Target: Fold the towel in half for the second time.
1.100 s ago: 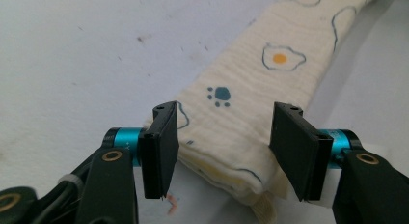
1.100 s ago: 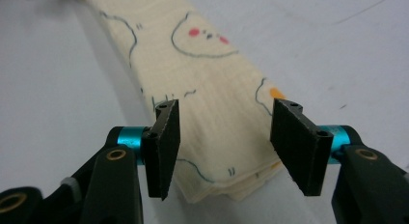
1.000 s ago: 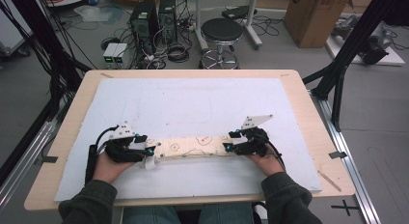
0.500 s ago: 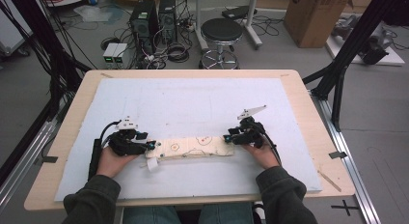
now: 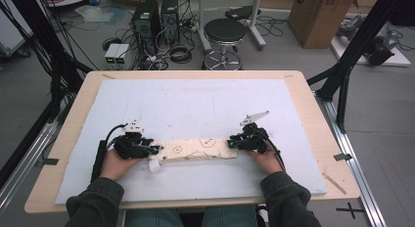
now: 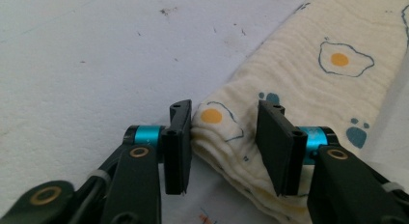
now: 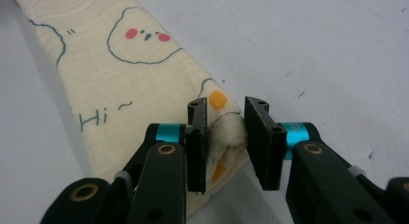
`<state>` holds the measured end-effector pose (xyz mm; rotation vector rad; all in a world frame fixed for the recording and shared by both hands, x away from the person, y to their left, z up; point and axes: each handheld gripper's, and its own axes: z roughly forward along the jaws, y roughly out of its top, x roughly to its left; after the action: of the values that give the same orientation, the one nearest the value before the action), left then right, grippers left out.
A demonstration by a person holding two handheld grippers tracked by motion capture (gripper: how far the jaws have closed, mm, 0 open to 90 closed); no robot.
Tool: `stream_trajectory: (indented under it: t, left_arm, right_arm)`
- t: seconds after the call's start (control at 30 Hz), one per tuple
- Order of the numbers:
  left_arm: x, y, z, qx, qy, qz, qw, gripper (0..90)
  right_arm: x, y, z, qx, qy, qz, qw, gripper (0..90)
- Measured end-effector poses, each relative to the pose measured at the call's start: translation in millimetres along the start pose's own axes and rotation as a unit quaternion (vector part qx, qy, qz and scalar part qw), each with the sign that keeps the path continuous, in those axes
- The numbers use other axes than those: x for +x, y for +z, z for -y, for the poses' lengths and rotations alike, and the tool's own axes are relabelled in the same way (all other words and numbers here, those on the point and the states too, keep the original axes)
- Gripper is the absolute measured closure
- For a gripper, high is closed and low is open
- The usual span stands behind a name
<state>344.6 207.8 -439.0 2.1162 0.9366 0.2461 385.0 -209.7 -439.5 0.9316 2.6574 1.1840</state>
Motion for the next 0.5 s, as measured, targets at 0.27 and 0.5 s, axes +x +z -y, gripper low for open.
stream_trajectory:
  t: [0.27, 0.5]
  left_arm:
    - [-1.4, 0.2, -0.1, 0.001, 0.004, 0.011, 0.9999, 73.4]
    - [-6.9, -2.9, -2.3, -0.006, 0.012, -0.005, 0.9999, 78.5]
  right_arm:
    - [1.1, 0.4, 0.3, -0.002, -0.002, -0.005, 1.0000, 77.5]
    - [2.9, -1.4, -1.2, -0.001, -0.012, -0.006, 0.9999, 79.6]
